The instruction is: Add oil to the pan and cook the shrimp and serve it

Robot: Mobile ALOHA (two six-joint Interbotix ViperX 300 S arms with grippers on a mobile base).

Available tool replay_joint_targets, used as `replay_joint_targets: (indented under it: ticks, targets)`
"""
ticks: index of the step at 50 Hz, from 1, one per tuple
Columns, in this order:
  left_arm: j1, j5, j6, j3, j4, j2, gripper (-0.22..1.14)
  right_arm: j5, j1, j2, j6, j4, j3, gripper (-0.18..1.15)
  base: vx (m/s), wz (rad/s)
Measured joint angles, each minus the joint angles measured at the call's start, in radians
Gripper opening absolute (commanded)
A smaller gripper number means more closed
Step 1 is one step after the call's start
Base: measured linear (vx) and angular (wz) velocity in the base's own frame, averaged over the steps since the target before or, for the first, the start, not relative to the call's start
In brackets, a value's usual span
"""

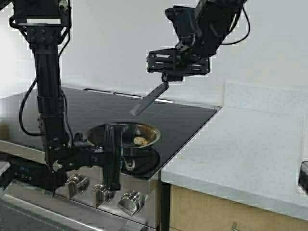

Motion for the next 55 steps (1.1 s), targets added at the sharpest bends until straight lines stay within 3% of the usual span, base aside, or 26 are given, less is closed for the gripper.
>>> replay_joint_targets:
  ticks: [5, 14, 16, 33, 48, 55]
  targets:
    - [0.005, 0.000, 0.002, -0.002, 0.000, 0.000, 0.27, -0.002, 0.000, 0.000, 0.002, 0.002, 0.000, 0.09, 0.00, 0.00]
    - [0.000, 0.003, 0.003, -0.003, 0.002, 0.000, 0.98, -0.003, 0.000, 0.000, 0.003, 0.002, 0.000, 0.09, 0.00, 0.00]
    - [0.000, 0.006, 0.002, -0.002, 0.000, -0.002, 1.07, -0.003, -0.002, 0.000, 0.003, 0.002, 0.000, 0.09, 0.00, 0.00]
    - [0.014, 0.066, 0.072, 0.049, 0.000, -0.049, 1.02, -0.005, 0.002, 0.000, 0.005, 0.002, 0.000, 0.09, 0.00, 0.00]
    - [0.137, 0.212, 0.347, 0.272, -0.009, -0.190, 1.02, -0.008, 0.000, 0.008, 0.002, 0.002, -0.014, 0.09, 0.00, 0.00]
    - [0.169, 0.282, 0.489, 0.397, -0.081, -0.318, 1.02, -0.008, 0.000, 0.026, 0.000, 0.002, -0.026, 0.09, 0.00, 0.00]
